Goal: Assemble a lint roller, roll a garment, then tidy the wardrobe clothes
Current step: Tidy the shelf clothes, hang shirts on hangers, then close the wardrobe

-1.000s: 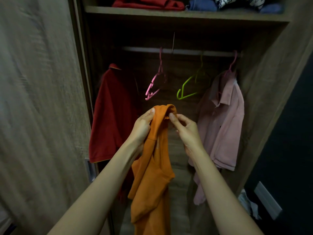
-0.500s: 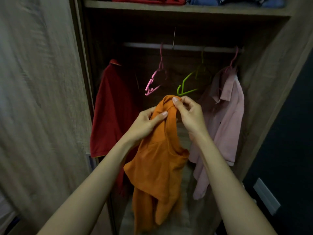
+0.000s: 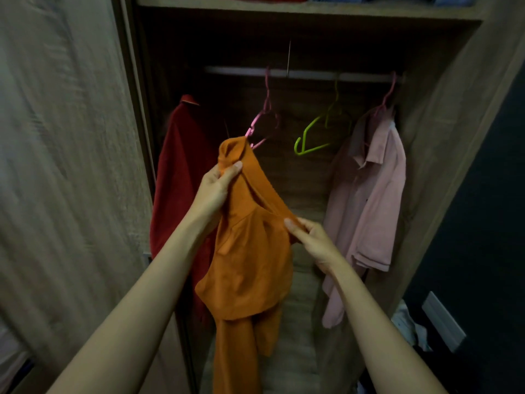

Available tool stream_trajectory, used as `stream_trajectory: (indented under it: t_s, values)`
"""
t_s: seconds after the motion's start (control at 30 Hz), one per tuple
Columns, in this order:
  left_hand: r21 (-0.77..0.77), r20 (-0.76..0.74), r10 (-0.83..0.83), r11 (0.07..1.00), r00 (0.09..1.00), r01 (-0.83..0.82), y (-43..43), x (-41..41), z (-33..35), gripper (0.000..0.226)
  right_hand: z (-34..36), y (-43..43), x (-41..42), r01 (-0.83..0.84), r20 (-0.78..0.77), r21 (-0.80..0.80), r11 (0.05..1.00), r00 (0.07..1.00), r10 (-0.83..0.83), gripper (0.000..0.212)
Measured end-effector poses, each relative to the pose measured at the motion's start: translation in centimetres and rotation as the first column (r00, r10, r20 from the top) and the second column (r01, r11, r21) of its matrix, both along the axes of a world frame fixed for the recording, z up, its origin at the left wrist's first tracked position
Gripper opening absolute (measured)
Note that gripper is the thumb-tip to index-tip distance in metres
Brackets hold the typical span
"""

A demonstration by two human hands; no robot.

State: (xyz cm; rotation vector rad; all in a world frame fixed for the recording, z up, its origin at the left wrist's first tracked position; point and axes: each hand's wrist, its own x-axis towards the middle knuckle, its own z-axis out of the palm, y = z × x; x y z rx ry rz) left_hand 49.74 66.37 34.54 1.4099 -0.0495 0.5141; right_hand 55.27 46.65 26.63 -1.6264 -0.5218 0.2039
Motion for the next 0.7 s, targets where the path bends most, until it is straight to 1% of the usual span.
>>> stream_trajectory:
  t_s: [0.03, 0.1, 0.17, 0.23, 0.33, 0.37, 0.43, 0.53, 0.7]
  values:
    - [-0.014, -0.004, 0.062, 0.998, 0.998, -0.062, 0.6, -0.1, 0.0, 0.006, 0.5, -0.2, 0.1, 0.039, 0.013, 0.026, 0.999, 0.999, -0.040, 0.025]
    - [0.011, -0.002, 0.172, 0.985, 0.985, -0.172, 1.6, -0.2, -0.1, 0.015, 1.6, -0.2, 0.2, 0.103, 0.058, 0.048, 0.994, 0.993, -0.105, 0.026]
    - [0.059, -0.002, 0.220, 0.974, 0.976, -0.219, 2.5, -0.3, -0.5, 0.020, 2.6, 0.1, 0.0, 0.161, 0.090, 0.101, 0.982, 0.981, -0.171, 0.027]
    - [0.083, -0.003, 0.237, 0.968, 0.972, -0.236, 3.2, -0.6, -0.7, 0.017, 3.3, 0.7, -0.2, 0.188, 0.106, 0.165, 0.968, 0.973, -0.207, 0.024]
    - [0.101, -0.002, 0.263, 0.960, 0.965, -0.262, 3.8, -1.1, -0.7, 0.009, 4.0, 1.3, -0.5, 0.196, 0.083, 0.227, 0.954, 0.972, -0.219, 0.036]
    - [0.119, 0.009, 0.274, 0.954, 0.962, -0.274, 3.9, -1.3, -0.7, 0.009, 4.2, 1.4, -0.5, 0.195, 0.082, 0.238, 0.951, 0.972, -0.220, 0.039]
    - [0.167, 0.027, 0.283, 0.944, 0.959, -0.284, 4.4, -1.4, -1.0, 0.016, 4.5, 1.4, -0.8, 0.187, 0.084, 0.258, 0.948, 0.973, -0.215, 0.037]
    - [0.212, 0.010, 0.273, 0.940, 0.962, -0.268, 5.1, -1.6, -1.3, 0.022, 5.3, 1.1, -1.1, 0.184, 0.086, 0.254, 0.949, 0.973, -0.212, 0.035]
    - [0.264, -0.050, 0.237, 0.940, 0.970, -0.216, 5.4, -1.5, -1.2, 0.019, 6.4, 0.7, -1.2, 0.208, 0.112, 0.238, 0.949, 0.964, -0.239, 0.037]
